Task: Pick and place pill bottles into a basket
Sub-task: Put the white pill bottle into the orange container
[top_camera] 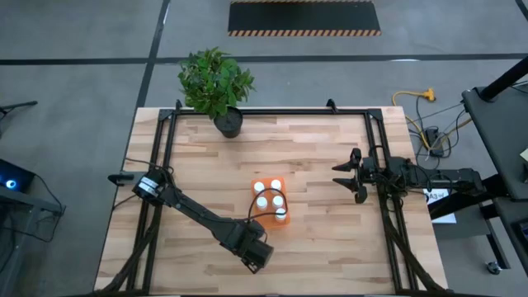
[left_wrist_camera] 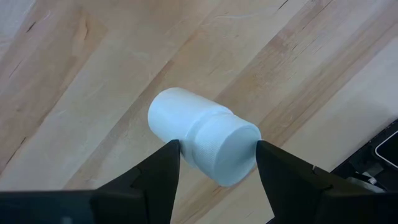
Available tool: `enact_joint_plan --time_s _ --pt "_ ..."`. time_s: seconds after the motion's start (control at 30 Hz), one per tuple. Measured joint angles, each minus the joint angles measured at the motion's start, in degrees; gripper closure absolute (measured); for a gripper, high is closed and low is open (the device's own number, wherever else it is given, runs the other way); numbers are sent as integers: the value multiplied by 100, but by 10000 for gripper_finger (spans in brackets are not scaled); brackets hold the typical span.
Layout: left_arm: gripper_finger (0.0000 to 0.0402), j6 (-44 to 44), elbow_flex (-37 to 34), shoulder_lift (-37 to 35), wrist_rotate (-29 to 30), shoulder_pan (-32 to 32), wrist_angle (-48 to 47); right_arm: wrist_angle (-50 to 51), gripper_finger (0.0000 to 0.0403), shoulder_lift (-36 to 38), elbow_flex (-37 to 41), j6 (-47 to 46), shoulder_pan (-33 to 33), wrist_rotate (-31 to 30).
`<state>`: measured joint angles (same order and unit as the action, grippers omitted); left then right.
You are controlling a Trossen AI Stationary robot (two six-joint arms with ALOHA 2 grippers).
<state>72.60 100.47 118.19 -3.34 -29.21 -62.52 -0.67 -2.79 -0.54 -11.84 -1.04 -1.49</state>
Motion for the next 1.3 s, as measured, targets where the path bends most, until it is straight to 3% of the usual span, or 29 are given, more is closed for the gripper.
enact_joint_plan --time_s 0.67,1.0,1.3 --pt "207 -136 0 0 5 0 64 1 209 1 0 0 2 1" --pt "207 -1741 2 -2 -397 -6 159 0 209 0 0 -2 2 0" --pt "207 -3417 11 -4 -925 -81 858 0 209 2 0 -1 2 0"
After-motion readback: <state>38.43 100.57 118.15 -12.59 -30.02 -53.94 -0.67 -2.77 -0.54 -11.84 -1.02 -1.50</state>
